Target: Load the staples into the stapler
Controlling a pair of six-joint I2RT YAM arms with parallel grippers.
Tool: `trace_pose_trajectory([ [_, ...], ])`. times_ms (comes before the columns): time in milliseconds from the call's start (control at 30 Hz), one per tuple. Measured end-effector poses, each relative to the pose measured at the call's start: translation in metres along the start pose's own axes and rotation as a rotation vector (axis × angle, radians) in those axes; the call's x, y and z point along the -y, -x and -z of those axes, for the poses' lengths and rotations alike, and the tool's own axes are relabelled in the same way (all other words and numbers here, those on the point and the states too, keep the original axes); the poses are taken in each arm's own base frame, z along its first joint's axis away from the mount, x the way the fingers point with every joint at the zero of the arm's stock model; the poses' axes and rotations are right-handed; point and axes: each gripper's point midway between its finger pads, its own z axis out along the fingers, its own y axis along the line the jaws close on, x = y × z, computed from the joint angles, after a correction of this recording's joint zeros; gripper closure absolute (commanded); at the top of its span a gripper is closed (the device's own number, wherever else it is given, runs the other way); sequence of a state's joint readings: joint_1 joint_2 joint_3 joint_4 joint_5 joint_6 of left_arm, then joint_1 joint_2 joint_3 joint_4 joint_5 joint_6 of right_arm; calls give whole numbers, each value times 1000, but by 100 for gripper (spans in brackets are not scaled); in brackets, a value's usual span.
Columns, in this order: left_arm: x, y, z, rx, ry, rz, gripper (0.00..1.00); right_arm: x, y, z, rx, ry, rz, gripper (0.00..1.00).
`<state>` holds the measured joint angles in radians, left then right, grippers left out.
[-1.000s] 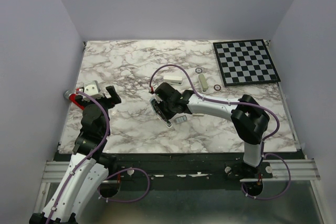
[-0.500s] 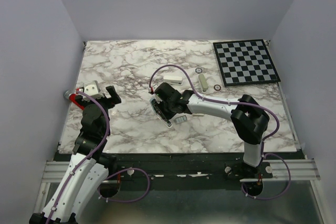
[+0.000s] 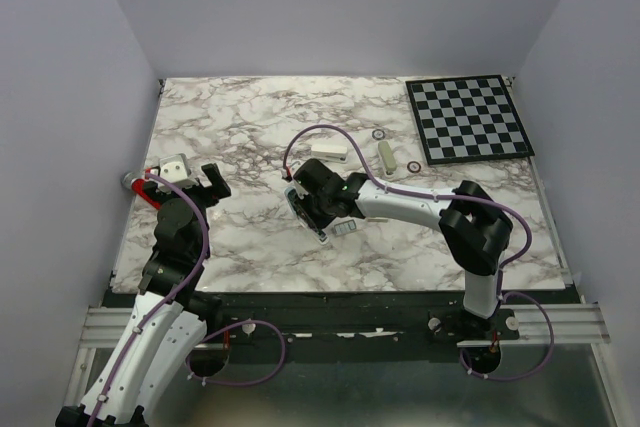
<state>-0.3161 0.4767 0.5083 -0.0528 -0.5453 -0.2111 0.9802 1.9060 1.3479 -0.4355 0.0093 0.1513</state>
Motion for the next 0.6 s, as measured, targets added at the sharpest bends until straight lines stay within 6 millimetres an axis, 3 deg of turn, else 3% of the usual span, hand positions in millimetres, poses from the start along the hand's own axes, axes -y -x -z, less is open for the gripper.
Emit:
trace_pose_trajectory([
  [600,0,0,0,0,-1,0,1,0,-2,-1,-1,-1,-4,74],
])
